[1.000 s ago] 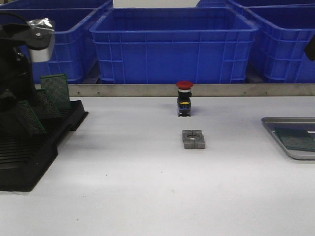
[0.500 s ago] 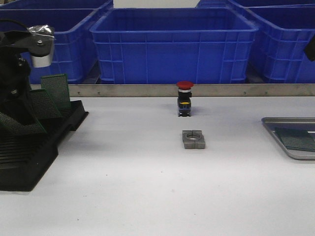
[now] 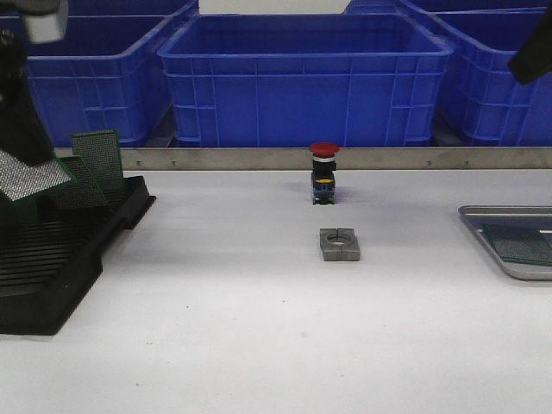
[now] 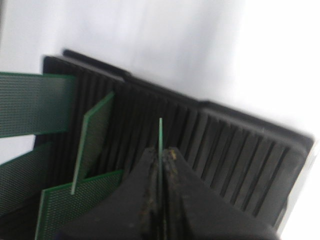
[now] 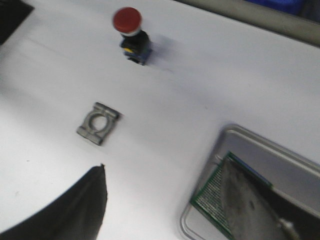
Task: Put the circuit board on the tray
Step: 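Grasp a second green board in the rack with the left gripper and lift, then pass the second board from the left gripper to the right gripper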
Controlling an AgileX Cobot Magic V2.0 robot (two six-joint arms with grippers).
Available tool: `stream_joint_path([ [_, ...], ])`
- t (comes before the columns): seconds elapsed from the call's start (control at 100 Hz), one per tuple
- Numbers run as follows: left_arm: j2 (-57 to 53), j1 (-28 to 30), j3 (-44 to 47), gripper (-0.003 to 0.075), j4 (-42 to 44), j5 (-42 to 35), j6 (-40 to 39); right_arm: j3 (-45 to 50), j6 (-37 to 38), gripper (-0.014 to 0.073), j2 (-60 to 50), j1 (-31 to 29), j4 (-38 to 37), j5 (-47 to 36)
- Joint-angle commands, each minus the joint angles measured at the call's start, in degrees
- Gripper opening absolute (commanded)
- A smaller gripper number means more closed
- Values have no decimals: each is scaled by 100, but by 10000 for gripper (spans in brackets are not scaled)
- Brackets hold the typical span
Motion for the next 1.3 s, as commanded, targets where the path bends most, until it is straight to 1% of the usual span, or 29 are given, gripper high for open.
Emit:
stream_joint_path([
  [0.0,-483,-34,-144,-20,-811,-69,113,-166,-608,507,-348,376,410,-16],
  [0.08,-658,-182,-144,-20,-1570,37,636,-166,-1089,507,-382,871,465,-57],
  [0.1,-693,-233,-144,-20,-1885,66,805,-166,-1262,507,-382,1059,465,-73],
  [0.13,-705,-302,-144,-20,-2111,93,1025,-166,-1391,507,-376,1243,465,-86],
  [0.14,-718,-337,-144,-20,-2324,93,1116,-166,-1476,507,-370,1333,465,-93],
  [0.28,-684,-635,-144,-20,-3345,158,1603,-166,-2048,507,-362,2111,465,-266],
  [0.44,-572,-961,-144,-20,-4210,652,2259,-166,-2273,507,-245,2791,470,-395],
  [0.6,-478,-1035,-144,-20,-5059,1074,2700,-166,-2273,507,-35,3130,470,-401],
  [0.69,-469,-1035,-144,-20,-5387,1405,2988,-166,-2273,507,35,3217,489,-408],
  [0.79,-469,-1035,-144,-20,-5660,1531,3000,-166,-2273,507,96,3300,509,-371],
  [0.96,-465,-1035,-144,-20,-5719,1617,3010,-166,-2273,507,159,3550,534,-327],
  [1.099,-465,-1035,-144,-20,-5754,1629,3012,-166,-2273,502,258,3707,632,-441],
  [1.139,-465,-1035,-144,-20,-5767,1643,3012,-166,-2273,477,294,3707,709,-478],
  [1.189,-465,-1035,-144,-20,-5766,1680,3012,-166,-2273,423,319,3707,818,-543],
  [1.239,-465,-1035,-144,-20,-5766,1711,3012,-166,-2273,346,322,3707,921,-573],
  [1.289,-465,-1035,-144,-20,-5766,1736,3012,-166,-2273,234,322,3707,1062,-616],
])
